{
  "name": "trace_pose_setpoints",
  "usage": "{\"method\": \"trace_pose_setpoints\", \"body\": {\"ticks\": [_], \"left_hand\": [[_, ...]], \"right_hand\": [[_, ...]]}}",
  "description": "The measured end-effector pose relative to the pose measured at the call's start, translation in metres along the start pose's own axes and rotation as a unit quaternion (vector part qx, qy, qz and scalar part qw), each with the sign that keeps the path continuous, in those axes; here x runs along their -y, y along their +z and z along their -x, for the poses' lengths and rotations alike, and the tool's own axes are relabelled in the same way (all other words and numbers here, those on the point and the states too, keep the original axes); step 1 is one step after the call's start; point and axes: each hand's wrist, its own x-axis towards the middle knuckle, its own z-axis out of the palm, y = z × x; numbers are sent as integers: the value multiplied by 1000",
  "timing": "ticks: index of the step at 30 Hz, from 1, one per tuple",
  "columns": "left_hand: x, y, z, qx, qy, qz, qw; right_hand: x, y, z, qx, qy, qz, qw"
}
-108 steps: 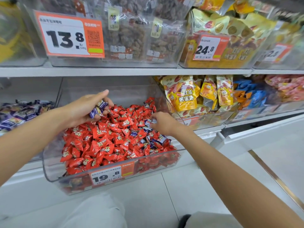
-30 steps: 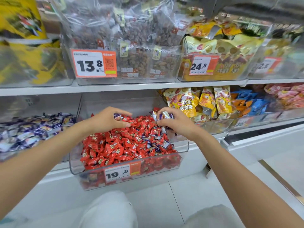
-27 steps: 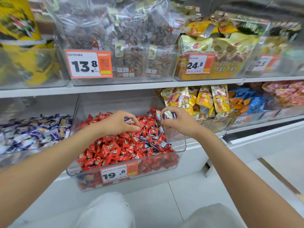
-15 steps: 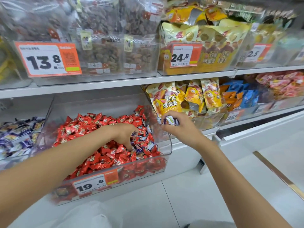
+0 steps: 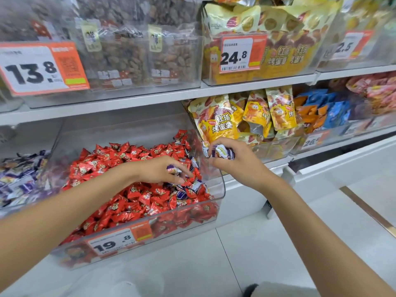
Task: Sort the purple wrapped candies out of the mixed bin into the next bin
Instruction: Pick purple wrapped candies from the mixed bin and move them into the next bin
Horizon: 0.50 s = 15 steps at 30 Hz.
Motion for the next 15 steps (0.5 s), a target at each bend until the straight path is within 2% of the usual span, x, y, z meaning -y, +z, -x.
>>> {"method": "trace_pose_setpoints", "body": {"ticks": [4,6,12,15], "left_hand": [[2,11,-8,64,-17,-119,991],[-1,13,-10,62,-27,-128,990],[0,7,1,-69,2,-3,998],[-7,-1,19,-127,18,10,992]], "right_hand": [[1,1,0,-5,8,-16,1000],[1,2,0,-11,7,-23,1000],[6,4,3,-9,6,-12,1000],[12,5,3,-4,3,25,1000]]}}
